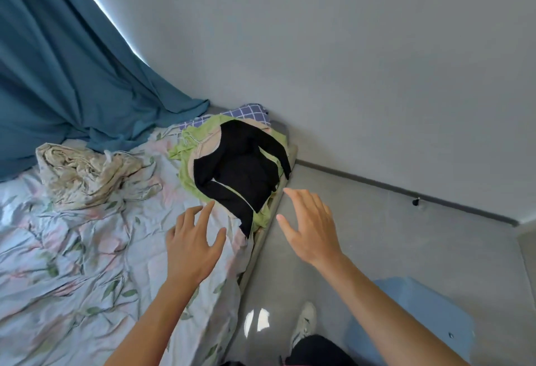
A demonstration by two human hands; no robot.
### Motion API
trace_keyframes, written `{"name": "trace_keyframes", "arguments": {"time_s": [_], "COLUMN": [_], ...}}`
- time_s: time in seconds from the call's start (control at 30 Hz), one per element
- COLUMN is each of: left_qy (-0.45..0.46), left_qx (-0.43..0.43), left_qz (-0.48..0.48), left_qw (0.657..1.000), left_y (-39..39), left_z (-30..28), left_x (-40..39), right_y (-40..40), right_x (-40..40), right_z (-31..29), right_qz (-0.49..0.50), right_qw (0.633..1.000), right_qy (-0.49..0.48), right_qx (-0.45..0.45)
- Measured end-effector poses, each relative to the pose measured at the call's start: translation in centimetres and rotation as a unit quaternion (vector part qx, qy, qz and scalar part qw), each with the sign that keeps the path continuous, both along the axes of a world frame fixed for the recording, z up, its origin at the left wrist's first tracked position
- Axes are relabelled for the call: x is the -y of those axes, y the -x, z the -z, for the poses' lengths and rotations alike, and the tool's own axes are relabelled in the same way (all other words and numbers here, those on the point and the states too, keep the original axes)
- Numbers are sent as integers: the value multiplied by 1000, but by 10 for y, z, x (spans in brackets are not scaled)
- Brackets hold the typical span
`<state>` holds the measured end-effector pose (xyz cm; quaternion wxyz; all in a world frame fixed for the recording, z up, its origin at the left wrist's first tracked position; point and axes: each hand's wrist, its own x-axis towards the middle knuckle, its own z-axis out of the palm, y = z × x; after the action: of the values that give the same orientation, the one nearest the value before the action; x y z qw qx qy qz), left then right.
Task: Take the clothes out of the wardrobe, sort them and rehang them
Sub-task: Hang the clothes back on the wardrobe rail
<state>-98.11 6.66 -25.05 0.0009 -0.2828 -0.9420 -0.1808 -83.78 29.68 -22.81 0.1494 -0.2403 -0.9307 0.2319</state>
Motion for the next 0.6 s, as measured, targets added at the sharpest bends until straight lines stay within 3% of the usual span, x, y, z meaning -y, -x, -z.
{"name": "trace_keyframes", "arguments": {"time_s": [0.23, 0.6], "left_qy": [-9, 2], "left_qx": [-4, 44], "left_qz": [-92, -187], "left_qw": [996, 981], "left_y": [77, 237], "left_z": [-10, 44], "left_x": [-68, -128], "right_y": [141, 358], "right_x": [-105, -207], "right_z": [-4, 37], "right_qz": [-106, -196], "right_qw": [994, 975], "right_qy": [-23, -70], "right_qx": [2, 78]}}
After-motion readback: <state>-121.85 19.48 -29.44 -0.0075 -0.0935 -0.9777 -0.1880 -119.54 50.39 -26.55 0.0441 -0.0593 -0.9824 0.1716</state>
